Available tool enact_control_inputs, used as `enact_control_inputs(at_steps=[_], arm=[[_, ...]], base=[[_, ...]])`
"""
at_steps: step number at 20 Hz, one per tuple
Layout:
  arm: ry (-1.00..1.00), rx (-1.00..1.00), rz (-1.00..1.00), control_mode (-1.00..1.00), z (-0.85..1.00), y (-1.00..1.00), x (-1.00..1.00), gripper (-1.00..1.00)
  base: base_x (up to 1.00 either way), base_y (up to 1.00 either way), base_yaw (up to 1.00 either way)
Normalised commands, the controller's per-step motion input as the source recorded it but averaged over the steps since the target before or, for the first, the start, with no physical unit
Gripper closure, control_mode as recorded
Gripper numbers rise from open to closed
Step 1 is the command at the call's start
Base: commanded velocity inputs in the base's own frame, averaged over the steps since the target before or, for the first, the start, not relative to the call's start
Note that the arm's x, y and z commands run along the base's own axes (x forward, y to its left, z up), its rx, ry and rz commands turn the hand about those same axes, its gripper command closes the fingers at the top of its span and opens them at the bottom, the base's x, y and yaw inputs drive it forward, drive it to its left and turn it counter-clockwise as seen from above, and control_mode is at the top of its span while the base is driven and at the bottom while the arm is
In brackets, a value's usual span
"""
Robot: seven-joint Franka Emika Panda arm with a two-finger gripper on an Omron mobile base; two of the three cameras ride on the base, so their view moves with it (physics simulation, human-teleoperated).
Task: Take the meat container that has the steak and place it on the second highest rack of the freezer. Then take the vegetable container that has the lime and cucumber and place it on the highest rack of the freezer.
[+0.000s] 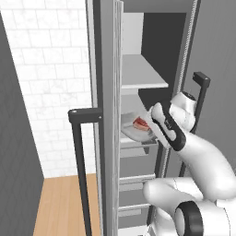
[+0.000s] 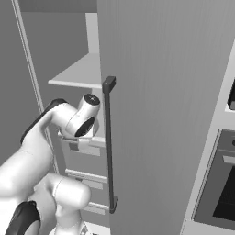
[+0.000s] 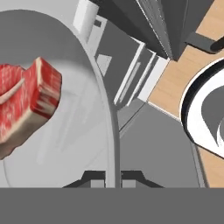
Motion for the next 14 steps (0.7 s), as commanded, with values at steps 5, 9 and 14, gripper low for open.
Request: enact_control_inputs(at_steps=[5,9,14], arm=[[0.0,0.0,-0.11,-1.0,0.0,0.49,0.84,1.0],[0.0,-0.02,-0.21,-1.0,-0.13,0.29,0.86,1.0],[0.0,0.0,-0.22,-1.0,-0.23,0.09,0.52,1.0]], base=[[0.0,0.0,0.0],[0.0,0.0,0.0],[0.0,0.0,0.0]])
